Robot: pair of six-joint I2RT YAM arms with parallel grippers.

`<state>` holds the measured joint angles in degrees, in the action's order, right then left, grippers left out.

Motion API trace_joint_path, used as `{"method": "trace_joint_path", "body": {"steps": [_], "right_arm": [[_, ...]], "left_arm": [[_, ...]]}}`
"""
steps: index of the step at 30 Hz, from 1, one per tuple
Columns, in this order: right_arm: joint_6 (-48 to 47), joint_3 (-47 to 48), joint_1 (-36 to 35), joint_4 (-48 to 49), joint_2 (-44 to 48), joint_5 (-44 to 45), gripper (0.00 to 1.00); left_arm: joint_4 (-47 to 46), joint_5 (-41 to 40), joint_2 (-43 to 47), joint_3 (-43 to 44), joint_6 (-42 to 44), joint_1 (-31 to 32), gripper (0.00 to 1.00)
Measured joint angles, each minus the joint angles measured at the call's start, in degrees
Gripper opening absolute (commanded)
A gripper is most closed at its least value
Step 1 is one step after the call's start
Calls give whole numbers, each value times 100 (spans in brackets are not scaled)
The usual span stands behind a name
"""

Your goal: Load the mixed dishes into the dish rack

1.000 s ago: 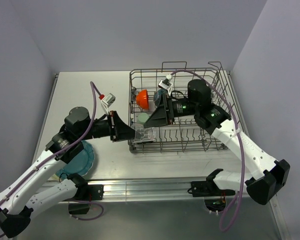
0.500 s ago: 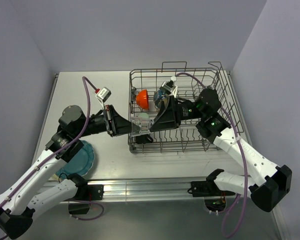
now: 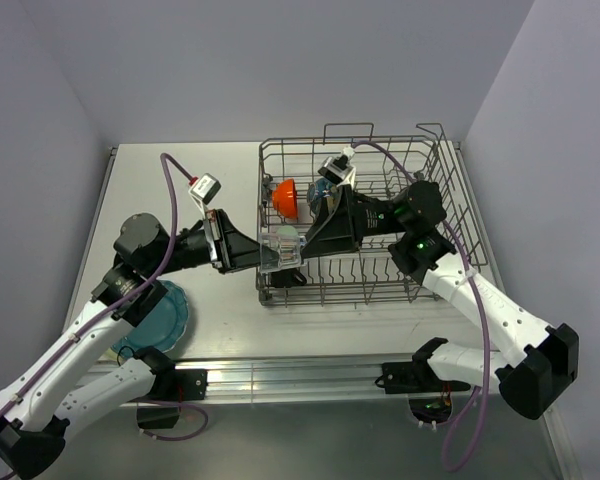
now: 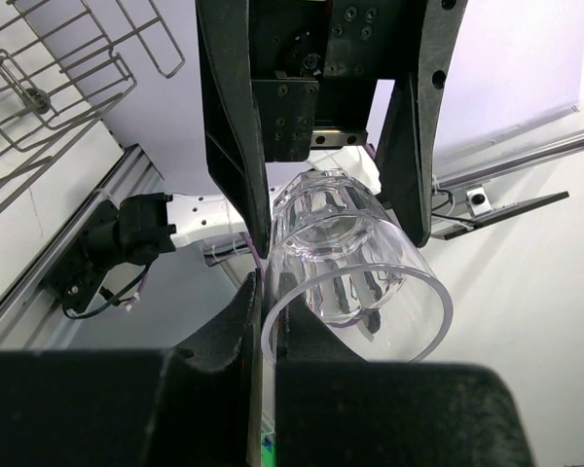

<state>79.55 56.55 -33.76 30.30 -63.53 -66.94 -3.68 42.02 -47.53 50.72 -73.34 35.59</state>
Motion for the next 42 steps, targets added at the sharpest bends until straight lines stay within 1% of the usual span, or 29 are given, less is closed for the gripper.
{"method": "trace_joint_path", "body": {"steps": [5, 6, 8, 10, 13, 14, 15, 16, 17, 20, 23, 25, 27, 28, 30, 31, 32, 34, 37, 39, 42], "right_arm": [[-33, 7, 0, -55, -48, 2, 79], [-44, 13, 0, -76, -61, 4, 76], [-76, 31, -13, -131, -92, 2, 73], [-133, 81, -22, -223, -133, 7, 67], [-238, 131, -50, -402, -170, 4, 47], [-238, 140, -61, -455, -177, -2, 26], [-205, 155, -63, -525, -181, 2, 10], [-256, 166, -70, -527, -186, 2, 0], [-291, 197, -74, -588, -190, 4, 0], [-540, 334, -116, -883, -219, 52, 0], [-994, 542, -116, -1482, -234, 144, 0], [-1377, 710, -55, -2004, -240, 227, 0], [-1725, 828, 74, -2485, -245, 319, 0], [-1886, 855, 149, -2695, -245, 363, 0], [-2245, 925, 317, -3224, -278, 487, 0], [-2483, 1029, 417, -3657, -328, 581, 0], [-2874, 1257, 494, -4284, -442, 796, 0], [-3560, 1829, 562, -5368, -750, 1364, 0], [-4511, 2774, 595, -6736, -1281, 2444, 0], [-5038, 3305, 597, -7499, -1626, 3220, 0], [-5587, 3788, 601, -8382, -2026, 4234, 0]], "left_arm": [[-33, 20, 13, -59, -42, 0, 0], [-33, 22, 13, -70, -44, 0, 0], [-33, 22, 13, -76, -44, 0, 0], [-35, 22, 13, -79, -46, 0, 0], [-85, 33, 13, -79, -72, 0, 0], [-94, 46, 20, -79, -66, -4, 0], [-111, 66, 20, -79, -68, -13, 4], [-109, 63, 20, -81, -59, -22, 19], [-111, 72, 17, -85, -61, -31, 61], [-90, 57, 22, -85, -50, -31, 99], [151, -63, 81, -81, 26, -87, 99], [485, -205, 175, -70, 151, -201, 99], [1008, -435, 304, 13, 315, -356, 99], [1353, -640, 378, 101, 415, -455, 99], [2260, -1390, 546, 426, 647, -647, 99], [2756, -1810, 597, 623, 693, -710, 99], [3383, -2463, 662, 898, 693, -745, 99], [4430, -3469, 774, 1333, 612, -774, 99], [5657, -4629, 992, 1657, 490, -787, 98], [6282, -5149, 1095, 1687, 446, -791, 96], [6944, -5558, 1091, 1648, 328, -791, 93]]}}
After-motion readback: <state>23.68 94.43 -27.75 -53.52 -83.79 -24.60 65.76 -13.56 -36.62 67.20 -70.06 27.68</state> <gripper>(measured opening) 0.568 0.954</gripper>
